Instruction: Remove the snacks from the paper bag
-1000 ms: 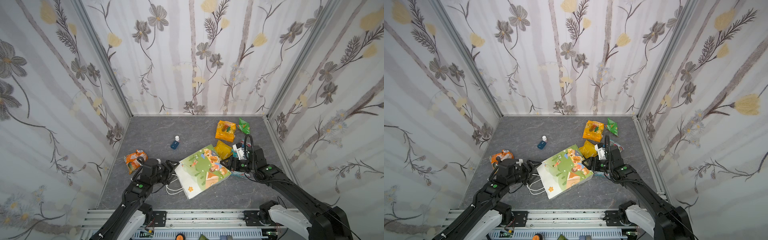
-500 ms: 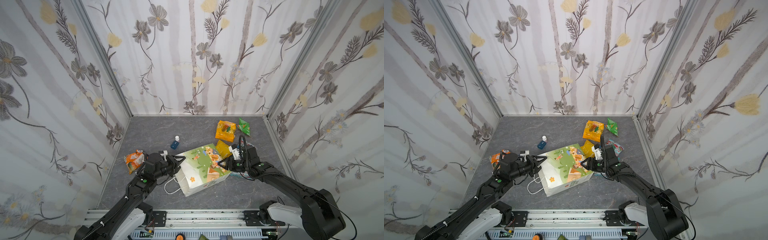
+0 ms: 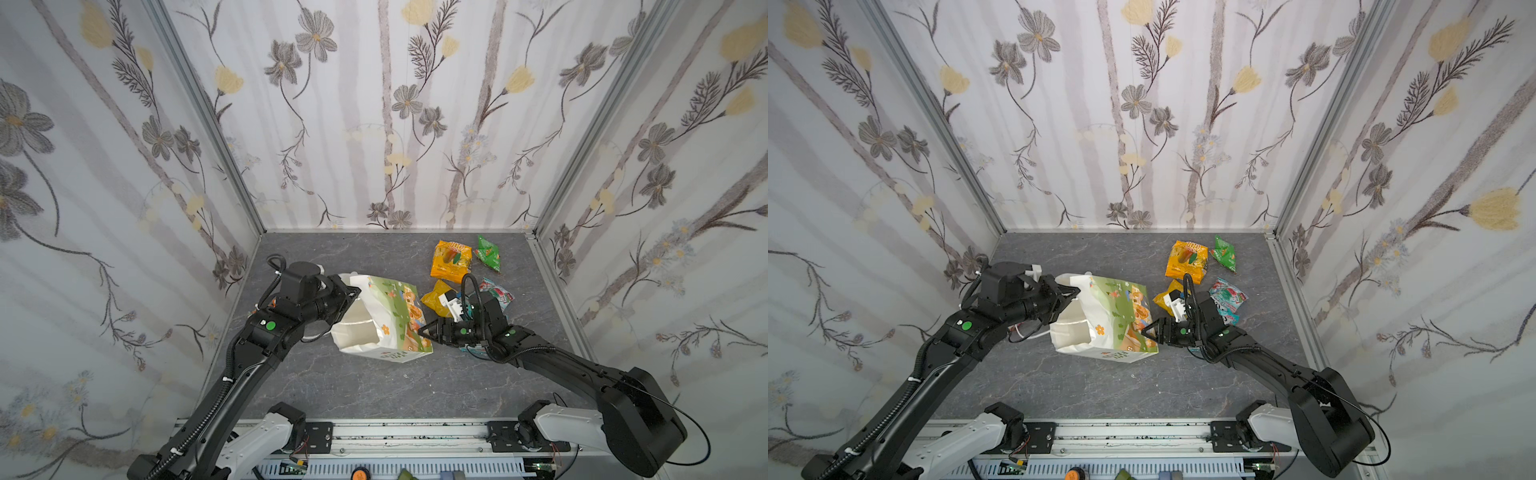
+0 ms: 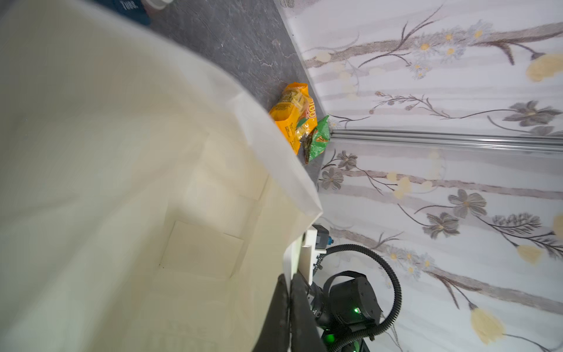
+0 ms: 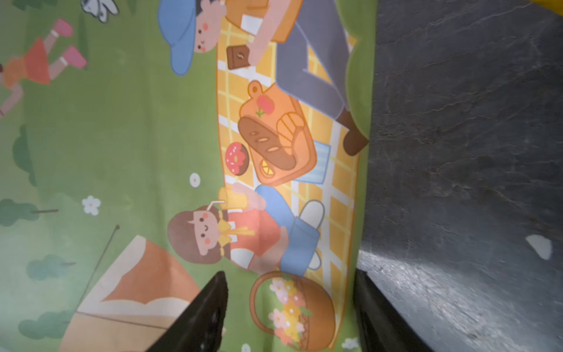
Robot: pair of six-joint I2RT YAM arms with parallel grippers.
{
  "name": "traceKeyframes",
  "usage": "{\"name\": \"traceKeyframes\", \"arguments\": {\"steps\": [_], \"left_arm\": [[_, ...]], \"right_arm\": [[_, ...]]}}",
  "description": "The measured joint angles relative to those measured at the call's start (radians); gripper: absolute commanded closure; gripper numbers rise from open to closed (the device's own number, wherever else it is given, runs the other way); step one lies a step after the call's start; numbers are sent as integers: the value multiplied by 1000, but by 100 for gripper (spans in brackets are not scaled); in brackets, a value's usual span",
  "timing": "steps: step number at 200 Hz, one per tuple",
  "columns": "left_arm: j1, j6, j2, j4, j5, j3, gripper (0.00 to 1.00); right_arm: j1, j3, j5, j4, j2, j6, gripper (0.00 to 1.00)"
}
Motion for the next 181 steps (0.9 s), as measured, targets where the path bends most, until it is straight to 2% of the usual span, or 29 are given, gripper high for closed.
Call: {"name": "traceKeyframes", "arguments": {"steps": [26,50,67,87,101,123,146,162,181], "left_arm": [[-29,108,152,-211,-104,228,99],[-105,180,270,-337,-188,406,99],[-151,237,346,-424,-252,502,100],[-163,323,418,-526,-343,582,100],[-166,380,464,-595,-415,624,100],[-174,455,529,-684,-496,676,100],[-187,508,595,-756,-531,732,100],[-205,531,655,-804,-544,817,100],[-217,547,698,-855,-548,922,100]], "right_arm": [[39,13,-34,80,51,40,31],[97,47,-69,132,124,66,28],[115,72,-80,155,164,66,20],[105,90,-61,141,179,45,11],[97,113,-19,82,179,-2,7],[86,183,126,-74,182,-114,3],[75,218,269,-182,214,-213,2],[73,245,314,-240,271,-260,6],[113,317,314,-279,371,-298,7]]}}
